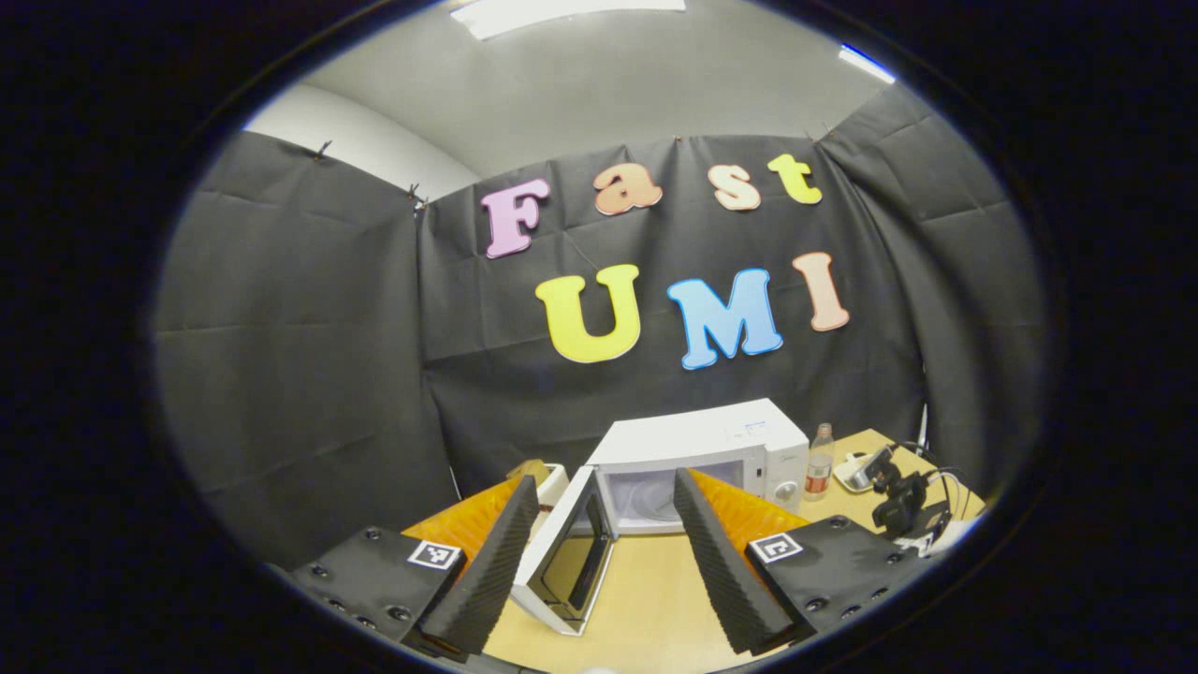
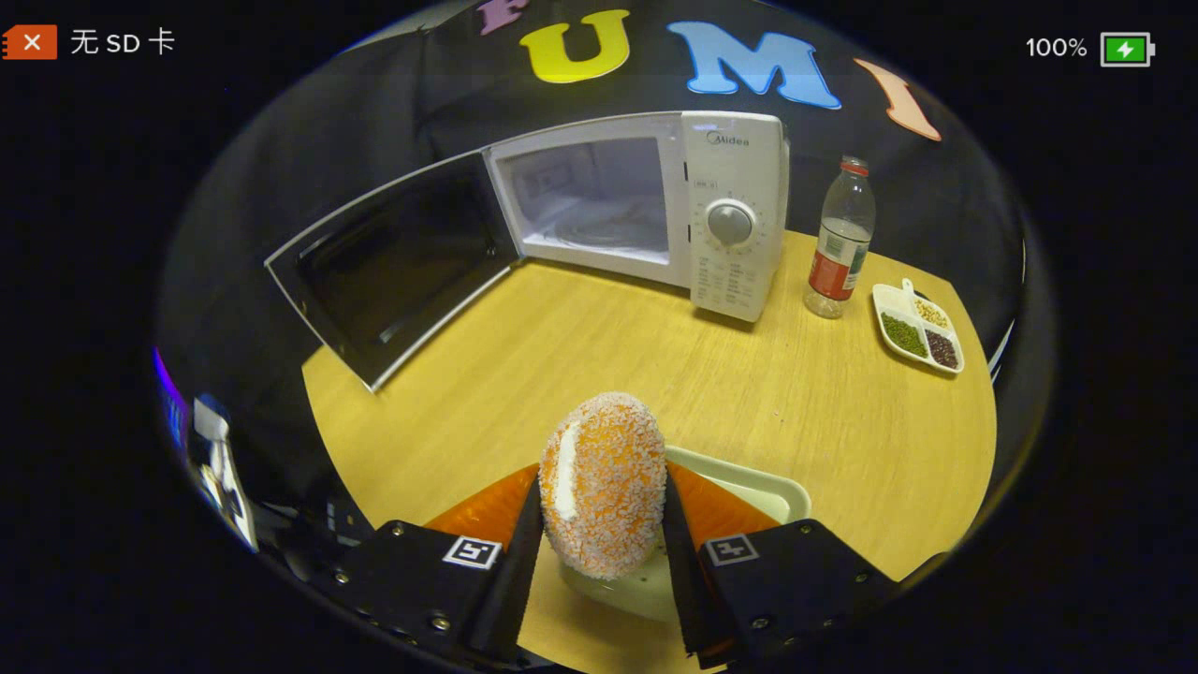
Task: Open the microwave oven with the left hand, put the food in, and close the microwave oven.
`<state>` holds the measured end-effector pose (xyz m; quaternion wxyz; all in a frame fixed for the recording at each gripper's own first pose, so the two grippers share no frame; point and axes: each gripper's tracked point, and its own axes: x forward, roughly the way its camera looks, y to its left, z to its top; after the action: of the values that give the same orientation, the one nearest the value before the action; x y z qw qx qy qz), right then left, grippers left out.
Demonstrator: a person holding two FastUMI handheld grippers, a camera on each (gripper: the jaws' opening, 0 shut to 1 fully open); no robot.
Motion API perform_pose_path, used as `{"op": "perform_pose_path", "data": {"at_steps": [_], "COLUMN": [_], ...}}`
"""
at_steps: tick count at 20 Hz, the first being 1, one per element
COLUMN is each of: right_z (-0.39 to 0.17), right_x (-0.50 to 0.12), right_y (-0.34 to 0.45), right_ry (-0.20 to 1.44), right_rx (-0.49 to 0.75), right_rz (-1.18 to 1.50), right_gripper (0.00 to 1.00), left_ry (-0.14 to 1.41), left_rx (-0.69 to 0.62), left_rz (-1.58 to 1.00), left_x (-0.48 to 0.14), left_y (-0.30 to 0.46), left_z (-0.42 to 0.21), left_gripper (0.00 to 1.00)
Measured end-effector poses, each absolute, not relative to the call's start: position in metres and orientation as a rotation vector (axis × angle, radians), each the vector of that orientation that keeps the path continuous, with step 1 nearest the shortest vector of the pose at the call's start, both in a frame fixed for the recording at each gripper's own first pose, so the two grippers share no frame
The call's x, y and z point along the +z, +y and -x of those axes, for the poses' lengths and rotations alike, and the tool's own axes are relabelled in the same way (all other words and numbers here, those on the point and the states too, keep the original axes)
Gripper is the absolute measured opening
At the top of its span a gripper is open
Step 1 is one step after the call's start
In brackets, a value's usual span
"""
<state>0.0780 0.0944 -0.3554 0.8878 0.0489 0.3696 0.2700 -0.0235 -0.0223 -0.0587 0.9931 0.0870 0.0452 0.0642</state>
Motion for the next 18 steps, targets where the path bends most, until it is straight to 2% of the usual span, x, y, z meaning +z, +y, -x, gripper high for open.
{"op": "perform_pose_path", "data": {"at_steps": [3,7,12,14,18], "right_z": [-0.111,-0.164,-0.244,-0.276,-0.332], "right_x": [-0.326,-0.302,-0.302,-0.309,-0.322], "right_y": [0.132,0.180,0.239,0.256,0.264], "right_ry": [0.724,0.650,0.556,0.525,0.439], "right_rx": [0.540,0.466,0.331,0.279,0.119], "right_rz": [-0.245,-0.433,-0.590,-0.631,-0.702], "right_gripper": [0.62,0.64,0.64,0.64,0.64], "left_ry": [0.094,0.117,0.149,0.137,0.160], "left_rx": [0.116,0.083,0.075,0.072,0.062], "left_rz": [-0.188,-0.184,-0.206,-0.216,-0.203], "left_x": [-0.062,-0.076,-0.096,-0.102,-0.126], "left_y": [0.003,0.035,0.082,0.100,0.120], "left_z": [0.019,0.010,-0.011,-0.019,-0.033], "left_gripper": [1.00,1.00,1.00,0.92,0.96]}}
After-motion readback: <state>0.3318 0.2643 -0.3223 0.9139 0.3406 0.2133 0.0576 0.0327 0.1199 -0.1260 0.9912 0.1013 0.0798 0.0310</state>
